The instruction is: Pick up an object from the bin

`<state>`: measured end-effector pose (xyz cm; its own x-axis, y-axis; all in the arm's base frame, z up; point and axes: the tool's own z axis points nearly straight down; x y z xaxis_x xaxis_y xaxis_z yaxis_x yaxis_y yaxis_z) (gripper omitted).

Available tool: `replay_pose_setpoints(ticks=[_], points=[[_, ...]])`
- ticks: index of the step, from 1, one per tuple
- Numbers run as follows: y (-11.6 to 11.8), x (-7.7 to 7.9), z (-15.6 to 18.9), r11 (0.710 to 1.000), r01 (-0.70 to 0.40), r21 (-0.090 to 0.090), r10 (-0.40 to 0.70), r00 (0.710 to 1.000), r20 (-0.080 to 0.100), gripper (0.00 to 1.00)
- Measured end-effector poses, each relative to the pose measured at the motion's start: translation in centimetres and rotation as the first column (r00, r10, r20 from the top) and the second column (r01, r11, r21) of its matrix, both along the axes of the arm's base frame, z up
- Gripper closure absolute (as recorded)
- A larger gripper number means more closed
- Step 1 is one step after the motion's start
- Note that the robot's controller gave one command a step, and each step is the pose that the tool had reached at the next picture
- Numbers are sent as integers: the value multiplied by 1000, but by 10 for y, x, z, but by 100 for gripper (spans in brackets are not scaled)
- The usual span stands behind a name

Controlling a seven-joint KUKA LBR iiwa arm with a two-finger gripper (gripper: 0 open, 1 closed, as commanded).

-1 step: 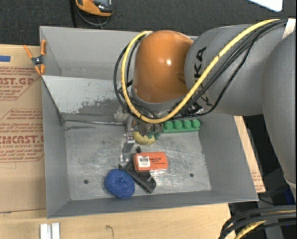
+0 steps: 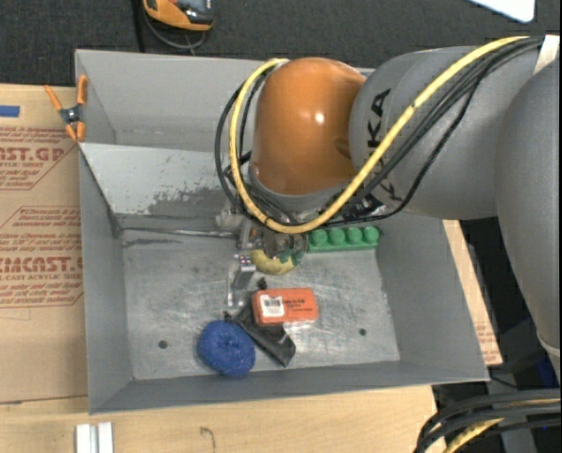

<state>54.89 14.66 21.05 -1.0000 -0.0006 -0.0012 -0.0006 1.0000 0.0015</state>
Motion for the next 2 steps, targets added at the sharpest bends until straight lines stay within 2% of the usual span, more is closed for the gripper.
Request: replay_pose_setpoints(ticks=[1,2], points=[[-20,-14,-32,997,-80,0,80,997,6,0],[-41,-20,-58,998,-58,-1,58,998,-1,0]])
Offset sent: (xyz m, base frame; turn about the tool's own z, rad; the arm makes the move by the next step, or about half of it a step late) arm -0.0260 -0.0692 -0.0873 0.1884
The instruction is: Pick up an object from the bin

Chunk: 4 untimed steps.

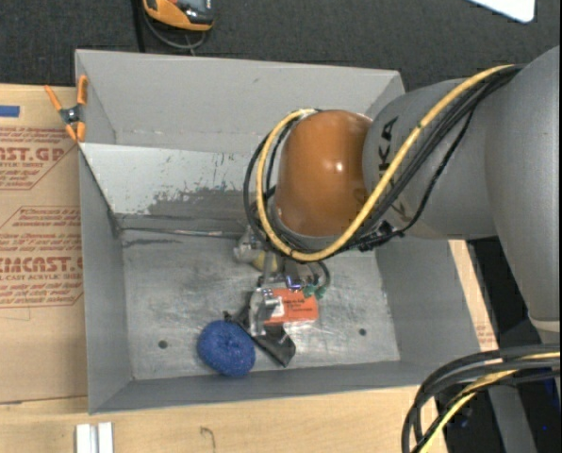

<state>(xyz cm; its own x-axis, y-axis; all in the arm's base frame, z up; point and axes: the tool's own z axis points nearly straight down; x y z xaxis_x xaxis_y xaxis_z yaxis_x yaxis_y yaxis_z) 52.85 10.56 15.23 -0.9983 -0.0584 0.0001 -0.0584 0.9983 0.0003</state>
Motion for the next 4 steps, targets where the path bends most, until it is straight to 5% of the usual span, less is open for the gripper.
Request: replay_pose_setpoints(ticks=[1,2,3,4], points=[[-24,-17,8,971,239,-1,-239,971,-2,0],[-21,-14,-27,999,39,1,-39,999,8,0],[-48,-13,-32,991,-136,2,136,991,-4,0],[-44,-20,-40,1000,31,-1,-31,1000,3,0]])
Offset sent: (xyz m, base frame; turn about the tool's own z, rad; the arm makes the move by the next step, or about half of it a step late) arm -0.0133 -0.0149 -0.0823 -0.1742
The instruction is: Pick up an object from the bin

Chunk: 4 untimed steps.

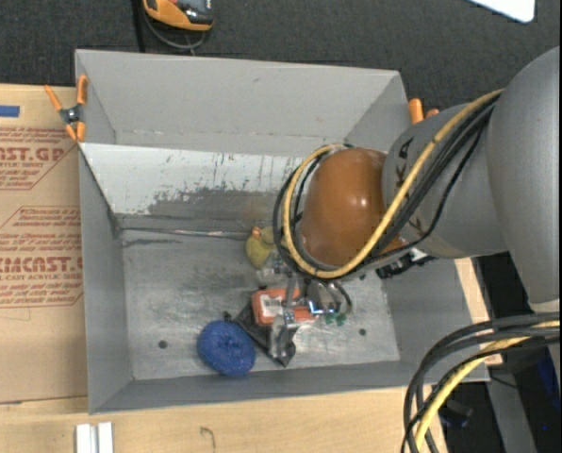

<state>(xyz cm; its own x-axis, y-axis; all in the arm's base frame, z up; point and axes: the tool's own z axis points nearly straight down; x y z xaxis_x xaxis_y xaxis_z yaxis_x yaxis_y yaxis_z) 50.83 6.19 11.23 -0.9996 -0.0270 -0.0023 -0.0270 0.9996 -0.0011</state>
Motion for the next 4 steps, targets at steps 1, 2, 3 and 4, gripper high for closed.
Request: replay_pose_setpoints(ticks=[1,2,3,4], points=[[-24,-5,-5,983,-185,4,185,983,-2,0],[-22,70,-32,1000,31,1,-31,998,-47,100],[-22,70,-32,1000,31,1,-31,998,-47,100],[-23,69,-17,1000,-17,1,17,999,-31,100]])
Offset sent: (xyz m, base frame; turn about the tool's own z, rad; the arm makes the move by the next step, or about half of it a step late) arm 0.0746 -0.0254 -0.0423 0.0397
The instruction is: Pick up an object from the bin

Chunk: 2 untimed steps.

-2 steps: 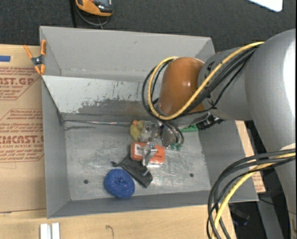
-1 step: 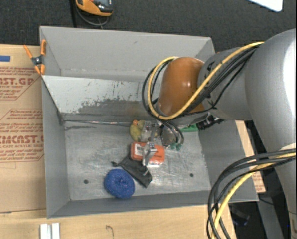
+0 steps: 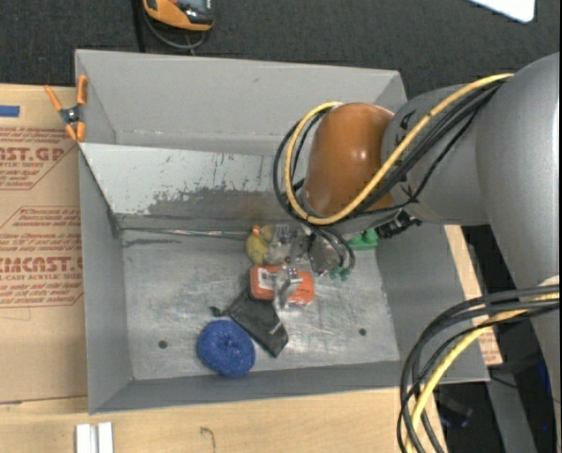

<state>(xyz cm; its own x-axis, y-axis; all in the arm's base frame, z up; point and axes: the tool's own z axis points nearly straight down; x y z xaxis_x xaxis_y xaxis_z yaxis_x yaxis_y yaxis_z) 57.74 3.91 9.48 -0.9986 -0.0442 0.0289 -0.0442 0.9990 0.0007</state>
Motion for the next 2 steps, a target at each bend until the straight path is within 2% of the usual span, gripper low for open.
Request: replay_pose_setpoints(ticks=[1,2], points=[[8,-14,17,999,47,1,-47,999,28,100],[9,-4,36,1000,29,1,-29,999,26,100]])
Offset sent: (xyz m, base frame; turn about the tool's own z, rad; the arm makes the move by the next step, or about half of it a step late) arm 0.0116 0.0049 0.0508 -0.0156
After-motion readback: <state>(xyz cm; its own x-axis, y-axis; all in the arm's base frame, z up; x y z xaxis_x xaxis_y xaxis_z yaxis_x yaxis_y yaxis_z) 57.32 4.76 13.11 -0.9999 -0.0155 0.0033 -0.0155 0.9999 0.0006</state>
